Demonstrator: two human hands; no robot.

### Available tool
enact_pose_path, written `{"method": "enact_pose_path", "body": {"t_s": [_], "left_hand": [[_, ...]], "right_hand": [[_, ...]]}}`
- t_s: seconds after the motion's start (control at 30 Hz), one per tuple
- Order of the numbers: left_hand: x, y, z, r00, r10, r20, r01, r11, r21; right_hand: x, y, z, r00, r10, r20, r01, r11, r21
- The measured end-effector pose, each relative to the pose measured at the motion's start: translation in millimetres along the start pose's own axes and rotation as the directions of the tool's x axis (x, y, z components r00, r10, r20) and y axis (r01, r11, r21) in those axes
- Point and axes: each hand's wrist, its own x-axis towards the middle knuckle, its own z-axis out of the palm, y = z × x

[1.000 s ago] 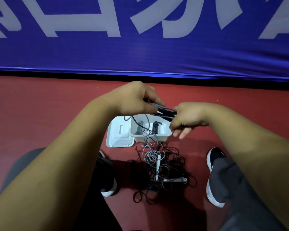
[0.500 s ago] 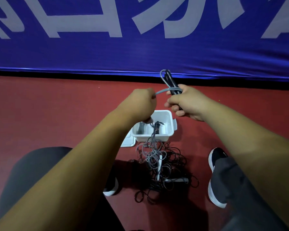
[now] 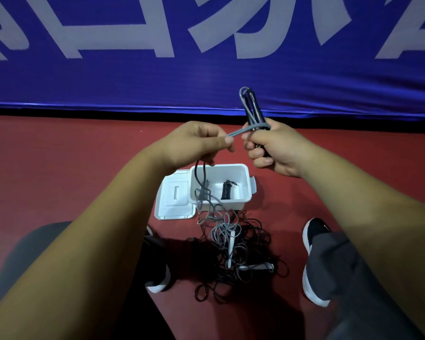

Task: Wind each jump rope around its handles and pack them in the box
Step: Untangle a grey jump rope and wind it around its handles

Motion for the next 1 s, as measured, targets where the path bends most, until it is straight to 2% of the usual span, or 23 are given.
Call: {"method": "enact_pose_path", "body": {"t_s": [0.17, 0.37, 0.6, 0.87, 1.0], "left_hand": [[7, 3, 10, 0.984, -0.091, -0.155, 0.073, 0.990, -0.118], [13, -4, 8, 0.981, -0.028, -0.194, -0.040, 0.941, -0.337], [17, -5, 11, 0.972, -0.037, -0.231, -0.074, 0.887, -0.455], [28, -10, 16, 0.951, -0.129, -0.281, -0.031, 0.865, -0.501], [30, -9, 17, 0.909, -0.201, -0.366, 0.049, 0.921, -0.386]], "right_hand": [[-6, 7, 7, 0.995, -0.015, 0.104, 0.032, 0.985, -0.167], [-15, 7, 14, 0.963, 0.067, 0.260, 0.007, 0.962, -0.274], [-14, 5, 15, 0.971, 0.051, 0.234, 0.018, 0.960, -0.281], [-10, 13, 18, 0.996, -0.008, 0.091, 0.045, 0.909, -0.413], [-9, 16, 18, 0.997, -0.056, 0.050, 0.074, 0.866, -0.494]]}}
